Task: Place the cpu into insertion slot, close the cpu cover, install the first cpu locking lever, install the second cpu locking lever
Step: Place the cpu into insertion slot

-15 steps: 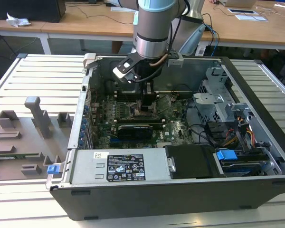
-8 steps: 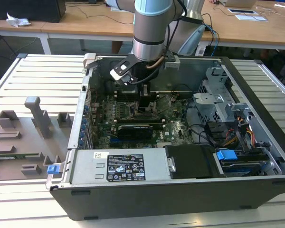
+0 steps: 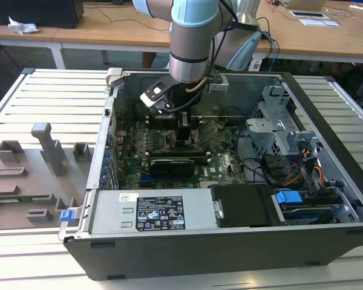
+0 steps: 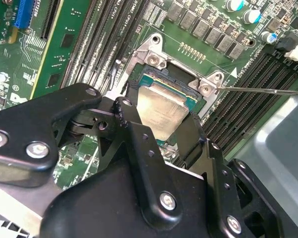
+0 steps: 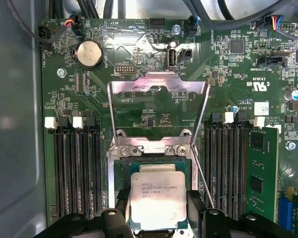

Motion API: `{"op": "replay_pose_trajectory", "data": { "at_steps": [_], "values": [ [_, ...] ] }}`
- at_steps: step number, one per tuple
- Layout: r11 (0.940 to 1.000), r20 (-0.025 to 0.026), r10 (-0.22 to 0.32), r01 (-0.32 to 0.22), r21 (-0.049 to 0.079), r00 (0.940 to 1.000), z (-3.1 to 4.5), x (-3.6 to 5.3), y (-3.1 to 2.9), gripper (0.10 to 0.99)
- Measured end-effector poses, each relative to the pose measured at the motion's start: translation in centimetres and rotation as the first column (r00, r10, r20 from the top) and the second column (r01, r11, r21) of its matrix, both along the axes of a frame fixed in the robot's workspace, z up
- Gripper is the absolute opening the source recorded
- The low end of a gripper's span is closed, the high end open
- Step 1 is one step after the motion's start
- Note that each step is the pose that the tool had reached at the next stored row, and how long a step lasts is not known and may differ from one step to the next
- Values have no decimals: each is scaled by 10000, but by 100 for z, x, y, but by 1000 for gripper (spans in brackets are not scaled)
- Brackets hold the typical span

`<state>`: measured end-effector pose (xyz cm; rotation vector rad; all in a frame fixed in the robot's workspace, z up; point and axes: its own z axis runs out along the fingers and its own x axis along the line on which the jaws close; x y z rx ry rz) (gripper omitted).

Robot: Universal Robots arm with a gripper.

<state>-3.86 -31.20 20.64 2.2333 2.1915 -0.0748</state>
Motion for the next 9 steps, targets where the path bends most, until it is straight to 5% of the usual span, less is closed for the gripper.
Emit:
{"op": "replay_pose_trajectory", "data": {
  "at_steps": [9],
  "values": [
    [10000, 1, 0, 0, 11, 10000, -54, 3, 39, 541]
  ]
}}
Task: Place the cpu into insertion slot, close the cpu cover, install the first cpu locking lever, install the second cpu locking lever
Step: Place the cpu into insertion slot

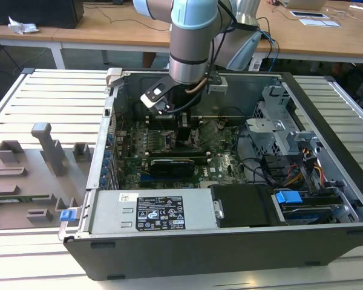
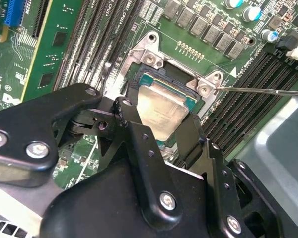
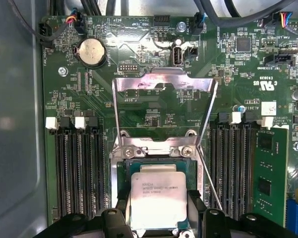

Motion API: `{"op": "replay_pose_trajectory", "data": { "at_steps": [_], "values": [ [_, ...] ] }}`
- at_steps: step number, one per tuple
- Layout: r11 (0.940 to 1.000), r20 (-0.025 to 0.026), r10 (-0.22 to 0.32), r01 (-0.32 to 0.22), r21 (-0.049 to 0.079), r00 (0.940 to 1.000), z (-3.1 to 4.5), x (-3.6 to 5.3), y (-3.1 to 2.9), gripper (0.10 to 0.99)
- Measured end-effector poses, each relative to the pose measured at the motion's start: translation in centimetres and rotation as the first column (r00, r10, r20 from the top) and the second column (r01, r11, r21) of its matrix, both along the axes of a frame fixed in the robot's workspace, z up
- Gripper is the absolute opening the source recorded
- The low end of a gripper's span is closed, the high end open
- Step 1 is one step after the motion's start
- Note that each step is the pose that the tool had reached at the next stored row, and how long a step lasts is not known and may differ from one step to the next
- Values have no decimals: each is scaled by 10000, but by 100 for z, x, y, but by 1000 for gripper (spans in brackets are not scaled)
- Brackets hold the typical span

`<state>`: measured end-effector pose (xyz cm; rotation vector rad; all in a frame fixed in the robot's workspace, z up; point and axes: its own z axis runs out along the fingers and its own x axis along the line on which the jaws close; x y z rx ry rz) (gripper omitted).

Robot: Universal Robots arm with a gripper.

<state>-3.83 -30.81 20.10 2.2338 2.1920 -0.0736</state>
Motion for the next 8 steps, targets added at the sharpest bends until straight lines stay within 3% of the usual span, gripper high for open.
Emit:
{"op": "replay_pose_trajectory", "data": {
  "at_steps": [7, 8],
  "values": [
    [10000, 3, -2, 2, 3, 10000, -3, 0, 1, 553],
    [10000, 2, -1, 1, 1, 10000, -3, 0, 1, 616]
  ]
}}
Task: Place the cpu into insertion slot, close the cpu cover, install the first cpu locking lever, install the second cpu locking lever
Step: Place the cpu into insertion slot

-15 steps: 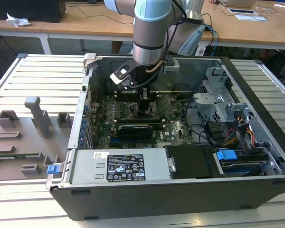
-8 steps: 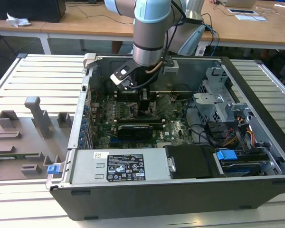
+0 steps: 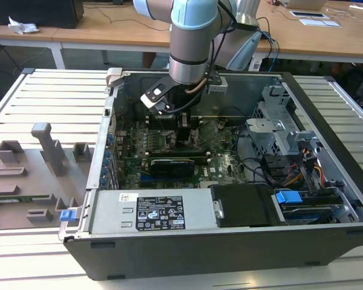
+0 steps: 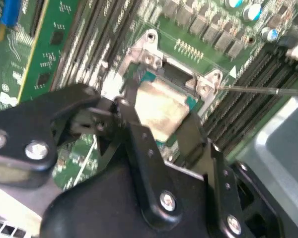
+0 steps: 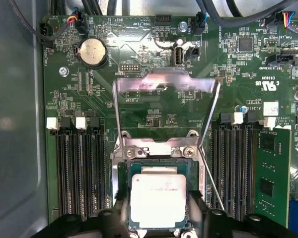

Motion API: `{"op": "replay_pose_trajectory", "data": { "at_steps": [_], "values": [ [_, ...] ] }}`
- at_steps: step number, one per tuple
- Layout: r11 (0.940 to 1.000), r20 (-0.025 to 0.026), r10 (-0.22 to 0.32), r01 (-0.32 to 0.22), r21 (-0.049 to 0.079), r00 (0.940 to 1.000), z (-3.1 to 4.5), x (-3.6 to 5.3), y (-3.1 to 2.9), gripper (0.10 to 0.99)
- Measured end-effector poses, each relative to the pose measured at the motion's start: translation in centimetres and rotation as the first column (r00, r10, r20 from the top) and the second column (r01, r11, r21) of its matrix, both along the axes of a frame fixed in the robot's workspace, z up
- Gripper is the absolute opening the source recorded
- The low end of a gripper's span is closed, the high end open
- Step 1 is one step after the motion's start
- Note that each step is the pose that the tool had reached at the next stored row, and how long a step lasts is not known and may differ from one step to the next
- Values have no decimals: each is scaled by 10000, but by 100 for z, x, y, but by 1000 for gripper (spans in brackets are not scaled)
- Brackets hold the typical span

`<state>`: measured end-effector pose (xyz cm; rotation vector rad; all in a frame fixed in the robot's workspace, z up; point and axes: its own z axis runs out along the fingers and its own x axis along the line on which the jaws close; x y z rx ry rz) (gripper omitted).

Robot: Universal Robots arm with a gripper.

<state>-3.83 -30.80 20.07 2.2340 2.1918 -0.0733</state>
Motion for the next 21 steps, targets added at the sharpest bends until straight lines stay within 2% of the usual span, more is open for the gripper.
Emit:
{"op": "replay_pose_trajectory", "data": {
  "at_steps": [6, 11, 17, 21],
  "values": [
    [10000, -1, -1, 1, -1, 10000, 1, -1, -7, 616],
    [10000, 0, 1, -1, 0, 10000, 47, 0, -7, 616],
    [10000, -3, 1, -1, -5, 10000, 6, -1, -13, 616],
    [10000, -1, 5, -5, -7, 10000, 0, -1, -41, 616]
  ]
}}
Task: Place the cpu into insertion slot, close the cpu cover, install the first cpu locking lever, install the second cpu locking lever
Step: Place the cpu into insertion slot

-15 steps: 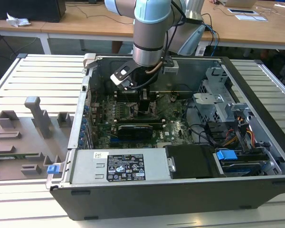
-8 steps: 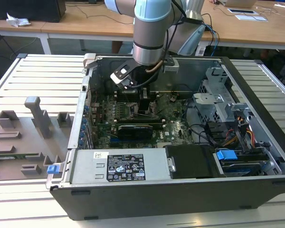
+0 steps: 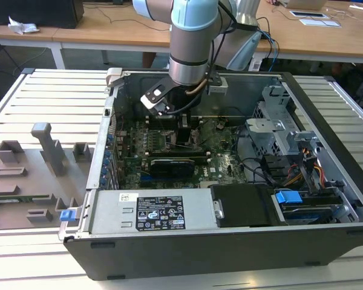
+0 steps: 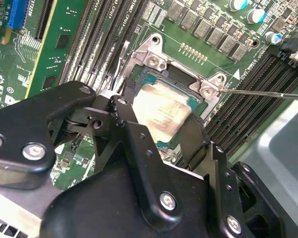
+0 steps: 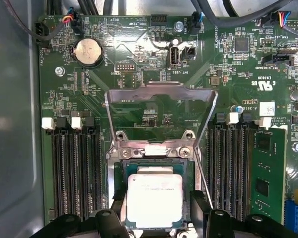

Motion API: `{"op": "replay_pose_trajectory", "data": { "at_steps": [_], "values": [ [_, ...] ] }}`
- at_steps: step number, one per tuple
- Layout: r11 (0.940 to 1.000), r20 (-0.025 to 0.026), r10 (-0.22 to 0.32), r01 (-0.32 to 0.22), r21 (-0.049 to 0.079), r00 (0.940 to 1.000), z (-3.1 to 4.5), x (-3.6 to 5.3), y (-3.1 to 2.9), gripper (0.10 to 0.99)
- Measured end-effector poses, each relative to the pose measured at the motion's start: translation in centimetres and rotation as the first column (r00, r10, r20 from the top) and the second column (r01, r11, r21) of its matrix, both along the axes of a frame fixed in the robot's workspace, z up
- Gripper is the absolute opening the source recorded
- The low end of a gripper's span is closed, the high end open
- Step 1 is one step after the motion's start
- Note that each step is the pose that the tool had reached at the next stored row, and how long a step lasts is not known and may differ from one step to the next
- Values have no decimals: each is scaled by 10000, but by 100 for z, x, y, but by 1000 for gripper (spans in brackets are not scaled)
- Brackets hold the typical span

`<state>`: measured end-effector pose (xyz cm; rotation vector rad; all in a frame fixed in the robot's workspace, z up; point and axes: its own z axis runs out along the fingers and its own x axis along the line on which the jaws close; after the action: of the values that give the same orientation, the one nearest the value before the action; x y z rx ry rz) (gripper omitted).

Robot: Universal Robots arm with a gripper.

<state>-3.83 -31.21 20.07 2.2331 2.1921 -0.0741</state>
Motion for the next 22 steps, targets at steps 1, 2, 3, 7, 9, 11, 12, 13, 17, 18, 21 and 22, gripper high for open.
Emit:
{"op": "replay_pose_trajectory", "data": {
  "at_steps": [1, 2, 3, 7, 9, 11, 12, 13, 17, 18, 21, 22],
  "values": [
    [10000, 0, -3, 3, 0, 10000, 0, 0, -2, 616],
    [10000, 0, -2, 2, -1, 10000, 0, 0, -2, 616],
    [10000, -1, -1, 1, -2, 10000, 0, 0, -3, 616],
    [10000, 0, 0, 0, -1, 10000, 26, 0, -3, 616],
    [10000, -1, -1, 1, 2, 10000, 70, 0, -3, 616],
    [10000, 0, 1, -1, 3, 10000, 96, 0, -2, 616],
    [10000, 0, 1, -1, 4, 10000, 109, 0, 0, 616],
    [10000, 0, 0, 0, 3, 10000, 114, 0, 0, 616],
    [9997, -2, 234, -234, 2, 9997, 112, 0, 0, 353],
    [9994, -1, 353, -353, 2, 9994, 110, 0, 0, 294],
    [9955, 1, 950, -950, 18, 9955, 89, -7, 0, 173],
    [9950, 1, 1002, -1002, 27, 9950, 80, -15, 0, 106]
  ]
}}
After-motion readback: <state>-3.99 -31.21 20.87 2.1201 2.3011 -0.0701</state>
